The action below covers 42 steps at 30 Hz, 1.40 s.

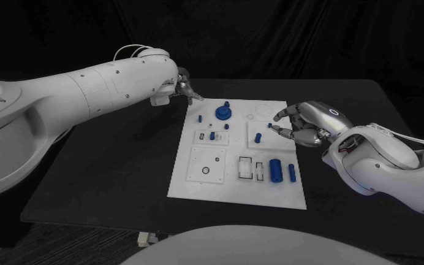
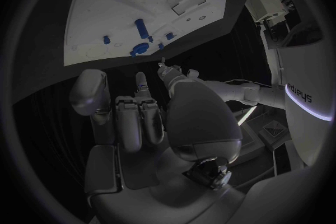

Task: Assemble the parts on the task board

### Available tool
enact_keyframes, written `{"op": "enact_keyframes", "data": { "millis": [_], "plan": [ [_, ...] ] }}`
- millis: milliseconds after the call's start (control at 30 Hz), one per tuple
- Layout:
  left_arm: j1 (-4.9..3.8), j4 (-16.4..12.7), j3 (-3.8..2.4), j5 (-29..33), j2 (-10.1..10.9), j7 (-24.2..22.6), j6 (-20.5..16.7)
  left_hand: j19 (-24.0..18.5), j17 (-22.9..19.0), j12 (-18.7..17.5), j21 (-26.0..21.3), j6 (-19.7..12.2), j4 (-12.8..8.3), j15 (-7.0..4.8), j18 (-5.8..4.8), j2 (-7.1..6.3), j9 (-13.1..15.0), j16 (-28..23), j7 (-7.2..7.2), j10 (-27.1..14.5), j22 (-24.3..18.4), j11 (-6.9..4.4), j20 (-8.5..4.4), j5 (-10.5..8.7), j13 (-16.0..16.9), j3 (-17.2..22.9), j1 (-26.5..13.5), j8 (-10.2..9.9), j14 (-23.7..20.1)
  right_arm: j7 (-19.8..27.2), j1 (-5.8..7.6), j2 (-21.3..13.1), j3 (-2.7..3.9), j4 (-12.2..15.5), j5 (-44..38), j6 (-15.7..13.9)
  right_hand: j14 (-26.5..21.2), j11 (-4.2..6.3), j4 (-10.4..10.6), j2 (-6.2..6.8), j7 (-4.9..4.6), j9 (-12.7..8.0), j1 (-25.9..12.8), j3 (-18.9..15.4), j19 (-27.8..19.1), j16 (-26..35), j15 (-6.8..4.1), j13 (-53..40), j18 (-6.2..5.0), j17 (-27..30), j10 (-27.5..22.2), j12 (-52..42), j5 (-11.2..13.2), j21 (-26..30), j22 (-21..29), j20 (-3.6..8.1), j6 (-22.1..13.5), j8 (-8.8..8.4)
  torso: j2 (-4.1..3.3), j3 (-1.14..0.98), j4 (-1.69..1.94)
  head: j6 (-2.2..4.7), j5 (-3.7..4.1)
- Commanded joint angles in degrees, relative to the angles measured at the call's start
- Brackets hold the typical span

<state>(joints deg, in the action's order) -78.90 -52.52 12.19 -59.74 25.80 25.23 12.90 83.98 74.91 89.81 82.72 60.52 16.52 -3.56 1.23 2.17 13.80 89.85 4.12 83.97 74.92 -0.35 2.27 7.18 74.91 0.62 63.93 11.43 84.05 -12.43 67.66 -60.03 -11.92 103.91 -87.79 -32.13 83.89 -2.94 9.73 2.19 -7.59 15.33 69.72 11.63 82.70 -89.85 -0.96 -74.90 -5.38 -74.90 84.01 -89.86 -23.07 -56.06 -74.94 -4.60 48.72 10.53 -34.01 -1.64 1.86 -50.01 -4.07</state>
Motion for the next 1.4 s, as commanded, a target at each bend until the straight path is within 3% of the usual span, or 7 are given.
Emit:
{"op": "enact_keyframes", "data": {
  "millis": [33, 133, 333, 533, 733, 1133, 1400],
  "plan": [
    [0.26, 0.1, -0.05, -0.1, -0.3, -2.0, 0.6, 3.0, 15.1, 0.2, 1.0, 0.9, -0.1, 0.17, 0.22, -0.04, 0.1, 0.1, 0.03, 6.0, 13.1, 0.21, 0.38, 0.35, 15.1, -0.4, -0.4, 0.1, 6.0, 0.4, -0.06, -0.1, 0.03, 0.1, 0.1, -1.3, 6.1, 0.20, 0.0, -0.42, 0.08, -0.1, 0.4, 0.2, 0.3, -0.1, -0.41, -15.1, -0.35, -15.1, 6.0, -0.1, -0.2, -0.5, -7.4, 0.09, 0.4, -0.26, 0.01, 0.00, 0.03, 0.01, 0.05],
    [0.53, 0.1, -0.05, -1.3, -0.4, -2.4, 0.8, 3.4, 15.1, 0.2, 1.7, 1.6, -0.3, 0.04, 0.08, -0.23, 0.4, 0.1, -0.14, 6.0, 13.3, 0.02, 0.46, 0.40, 15.1, -0.6, -0.3, 0.3, 6.0, 1.3, -0.06, -0.6, 0.03, 0.7, 0.9, -2.4, 6.1, 0.26, 1.2, -0.62, 0.18, -0.2, -0.5, -0.1, 0.9, -0.1, -0.47, -15.1, -0.04, -15.0, 6.0, -0.1, 0.3, -2.3, -7.8, 0.15, 1.6, -0.14, -0.01, -0.01, 0.03, 0.01, -0.44],
    [1.66, -0.3, -0.05, -6.2, -0.8, -3.4, 0.8, 3.7, 15.1, 0.2, 2.4, 3.0, -0.2, -0.34, -0.04, 0.11, 2.6, 0.1, -0.71, 6.0, 13.5, -0.44, 0.29, -1.26, 15.1, -1.0, -0.6, 1.2, 6.0, 2.6, -0.06, -1.7, 0.03, 1.7, 1.5, -4.8, 6.0, 0.61, 4.2, -0.91, 0.59, -0.4, -2.9, -1.4, 1.3, 0.0, -0.76, -15.1, 0.10, -14.7, 6.0, -0.1, 4.5, -3.3, -8.1, 0.38, 2.8, -0.35, -0.03, -0.01, 0.04, 0.01, -0.34],
    [2.20, -0.3, -0.06, -7.4, -0.9, -3.2, 1.7, 3.6, 15.1, 0.2, 2.2, 2.2, -0.1, -0.34, -0.01, 0.55, 3.7, 0.1, -0.56, 6.0, 13.5, -0.38, 0.25, -2.84, 15.1, -1.3, -1.2, 1.0, 6.0, 2.5, -0.06, -1.9, 0.03, 1.6, 1.7, -4.7, 6.0, 0.69, 5.2, -1.38, 0.67, -0.5, -3.3, -1.6, 1.2, 0.0, -0.83, -15.1, 0.06, -14.5, 6.0, -0.1, 4.4, -3.1, -8.0, 0.46, 3.0, -0.53, -0.12, -0.05, -0.03, 0.01, -0.57],
    [2.38, -0.8, -0.06, -7.7, -0.9, -3.1, 2.2, 3.5, 15.1, 0.2, 2.0, 1.8, -0.6, -0.42, 0.04, 0.56, 6.0, 0.1, -0.69, 6.0, 13.4, -0.49, 0.17, 1.14, 15.1, -1.2, -0.4, 1.3, 6.0, 2.6, -0.05, -1.5, 0.03, 0.9, 2.5, -4.6, 6.0, 0.70, 5.3, -1.57, 0.68, -0.6, -3.1, -1.6, 1.1, 0.1, -0.85, -15.1, -0.01, -14.4, 6.0, -0.1, 4.0, -2.7, -7.9, 0.49, 3.0, -0.61, 0.01, 0.01, 0.02, 0.01, -0.33],
    [2.45, -2.9, -0.06, -7.8, -0.8, -1.6, 4.0, 3.3, 15.1, 0.2, 1.5, 0.5, -0.4, -0.38, 0.15, 0.52, 8.2, 0.1, -0.60, 6.0, 13.2, -0.41, 0.19, 1.51, 15.1, -1.4, -0.6, 2.2, 6.0, 2.3, -0.06, -0.8, 0.03, 0.5, 2.8, -3.8, 5.9, 0.69, 5.0, -1.64, 0.66, -0.7, -1.9, -1.2, 1.0, 0.1, -0.86, -15.1, -0.07, -14.3, 6.0, -0.1, 3.0, -2.3, -7.8, 0.54, 3.0, -0.83, -0.01, -0.03, 0.06, 0.01, -0.49],
    [2.50, -3.1, -0.06, -7.8, -1.0, 0.1, 4.7, 3.1, 15.1, 0.2, 1.1, -1.0, -0.5, -0.31, 0.24, 0.57, 10.7, 0.1, -0.49, 6.0, 13.1, -0.31, 0.27, 3.01, 15.1, -1.4, -0.6, 3.0, 6.0, 2.2, -0.06, -0.6, 0.03, 0.4, 2.8, -3.6, 5.9, 0.66, 4.7, -1.62, 0.62, -0.8, -1.2, -1.0, 0.9, 0.1, -0.84, -15.1, -0.08, -14.2, 6.0, -0.1, 2.2, -2.1, -7.8, 0.54, 3.1, -0.96, 0.01, -0.02, 0.04, 0.01, -0.37]
  ]
}}
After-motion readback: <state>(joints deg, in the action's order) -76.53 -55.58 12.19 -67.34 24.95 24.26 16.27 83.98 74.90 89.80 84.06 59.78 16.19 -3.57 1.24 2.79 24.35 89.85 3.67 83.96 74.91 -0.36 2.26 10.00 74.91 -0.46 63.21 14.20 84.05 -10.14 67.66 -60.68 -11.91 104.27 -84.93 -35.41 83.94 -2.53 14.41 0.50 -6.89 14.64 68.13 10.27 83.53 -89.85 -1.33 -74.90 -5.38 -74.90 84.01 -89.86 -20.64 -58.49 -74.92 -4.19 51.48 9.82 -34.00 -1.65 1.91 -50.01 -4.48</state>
